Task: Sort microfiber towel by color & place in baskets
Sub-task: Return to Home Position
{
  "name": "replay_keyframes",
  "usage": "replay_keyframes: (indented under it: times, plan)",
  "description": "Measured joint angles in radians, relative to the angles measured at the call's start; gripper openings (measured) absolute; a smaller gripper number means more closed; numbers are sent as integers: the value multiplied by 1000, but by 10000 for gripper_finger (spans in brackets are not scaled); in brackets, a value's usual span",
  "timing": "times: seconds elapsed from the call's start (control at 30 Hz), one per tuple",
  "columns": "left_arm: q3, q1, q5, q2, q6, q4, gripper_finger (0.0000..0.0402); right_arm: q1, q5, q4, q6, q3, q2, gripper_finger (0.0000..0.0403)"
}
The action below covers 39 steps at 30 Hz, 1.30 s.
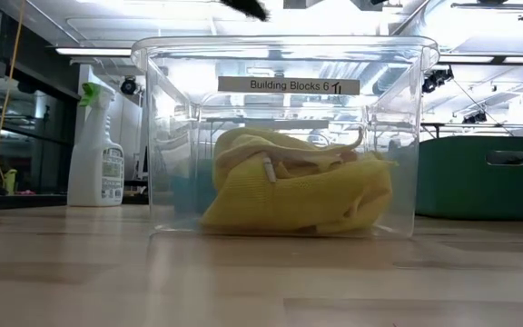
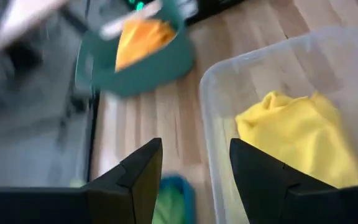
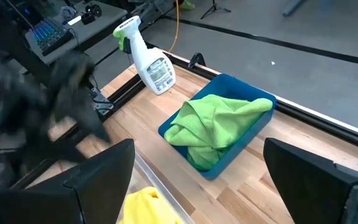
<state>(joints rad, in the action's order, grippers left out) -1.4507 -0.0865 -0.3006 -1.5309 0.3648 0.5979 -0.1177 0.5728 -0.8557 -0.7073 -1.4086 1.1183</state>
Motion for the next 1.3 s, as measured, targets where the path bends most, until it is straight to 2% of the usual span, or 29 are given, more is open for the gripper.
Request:
replay_keyframes:
  times: [0.1,0.2,0.4,0.57,0.67,0.83,0.87,1.0,1.1,1.3]
  plan:
    - [55,56,28,130,-202,88,174,0,1,-1,0,0,1,353]
    - [186,94,24,289,-311,51,174,0,15,-1,7,0,7,353]
    - [559,100,26,648,-535,-293,174,0,29,-22,8,0,27,353]
    - [850,60,5,857,-705,-621,159,0,25,-24,6,0,55,353]
    - [982,30,-23,909,-749,-803,121,0,25,-23,3,0,72,353]
    - [1145,-29,-32,930,-792,-1034,21,2,13,-22,-30,0,82,353]
    - [1173,-37,-38,930,-792,-1077,11,2,-2,-22,-36,0,81,353]
    - [1272,-48,-54,949,-797,-1194,10,2,-77,-19,-36,0,80,353]
    - [1328,-47,-56,980,-813,-1209,2,2,-114,-19,-36,0,79,346]
    - [1422,-47,-60,1066,-827,-1234,1,-2,-182,-37,-60,0,79,299]
